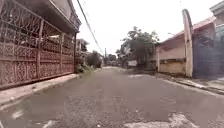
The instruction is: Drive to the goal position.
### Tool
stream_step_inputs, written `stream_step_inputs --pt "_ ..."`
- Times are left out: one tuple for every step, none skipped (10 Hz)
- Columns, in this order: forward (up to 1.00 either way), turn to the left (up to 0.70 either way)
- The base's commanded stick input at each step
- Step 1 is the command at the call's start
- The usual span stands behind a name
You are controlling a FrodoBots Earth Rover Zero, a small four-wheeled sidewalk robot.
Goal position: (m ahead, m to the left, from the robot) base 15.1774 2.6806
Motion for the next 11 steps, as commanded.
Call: stream_step_inputs --pt "0.7 0.07" --pt "0.7 0.0" --pt "0.7 0.0" --pt "0.7 0.0" --pt "0.7 0.0" --pt "0.7 0.0" --pt "0.7 0.0" --pt "0.7 0.0" --pt "0.7 0.0" --pt "0.7 0.0" --pt "0.7 0.0"
